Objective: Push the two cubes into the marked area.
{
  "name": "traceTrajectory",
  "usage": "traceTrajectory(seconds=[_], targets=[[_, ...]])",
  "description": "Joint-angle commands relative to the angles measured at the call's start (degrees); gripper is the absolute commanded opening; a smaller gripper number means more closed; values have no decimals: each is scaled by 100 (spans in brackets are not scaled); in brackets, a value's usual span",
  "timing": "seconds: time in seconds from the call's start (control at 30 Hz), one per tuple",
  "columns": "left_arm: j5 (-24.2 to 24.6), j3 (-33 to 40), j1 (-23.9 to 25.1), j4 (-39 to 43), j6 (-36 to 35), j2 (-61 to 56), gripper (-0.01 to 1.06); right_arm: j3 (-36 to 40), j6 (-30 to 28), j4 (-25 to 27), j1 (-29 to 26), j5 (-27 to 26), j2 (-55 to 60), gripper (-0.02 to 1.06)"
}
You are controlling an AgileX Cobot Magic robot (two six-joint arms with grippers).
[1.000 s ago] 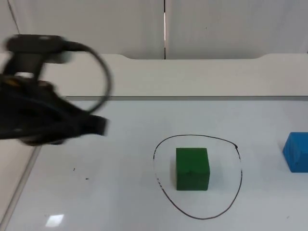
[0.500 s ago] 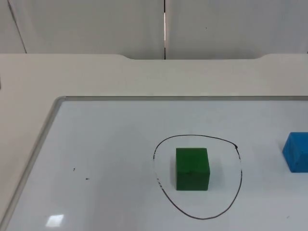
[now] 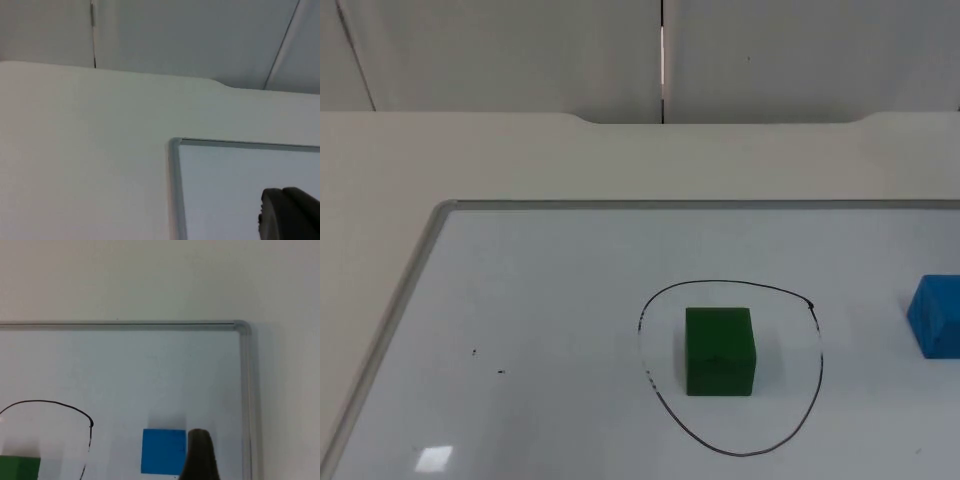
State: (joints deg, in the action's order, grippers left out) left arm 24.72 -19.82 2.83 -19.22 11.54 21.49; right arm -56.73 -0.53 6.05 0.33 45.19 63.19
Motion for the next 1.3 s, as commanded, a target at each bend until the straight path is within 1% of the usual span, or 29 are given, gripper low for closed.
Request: traceTrajectory(seconds=[0.0, 0.1, 0.13, 0.23, 0.37, 0.47, 0.9, 1.07, 1.2, 1.27], targets=[[334, 8, 42, 191, 87, -267, 0, -42, -81, 8, 26, -67, -13, 56], [634, 8, 42, 171, 208, -588, 0, -42, -177, 8, 26, -57, -13, 56], [634, 8, 42, 171, 208, -588, 0, -42, -177, 8, 26, -57, -13, 56], [750, 8, 42, 18, 208, -1064, 0, -42, -179, 8, 26, -46, -13, 56], [761, 8, 42, -43, 208, -1464, 0, -42, -189, 8, 26, -12, -13, 56], [761, 8, 42, -32, 208, -1728, 0, -42, -315, 8, 26, -11, -13, 56], [783, 8, 42, -18, 208, -1805, 0, 8, -307, 8, 26, 83, 12, 56], [783, 8, 42, -18, 208, -1805, 0, 25, -307, 8, 26, 141, 321, 56], [783, 8, 42, -18, 208, -1805, 0, 25, -294, -149, 26, 211, 666, 55], [783, 8, 42, -18, 208, -1805, 0, 25, -241, -283, 26, 248, 882, 51]])
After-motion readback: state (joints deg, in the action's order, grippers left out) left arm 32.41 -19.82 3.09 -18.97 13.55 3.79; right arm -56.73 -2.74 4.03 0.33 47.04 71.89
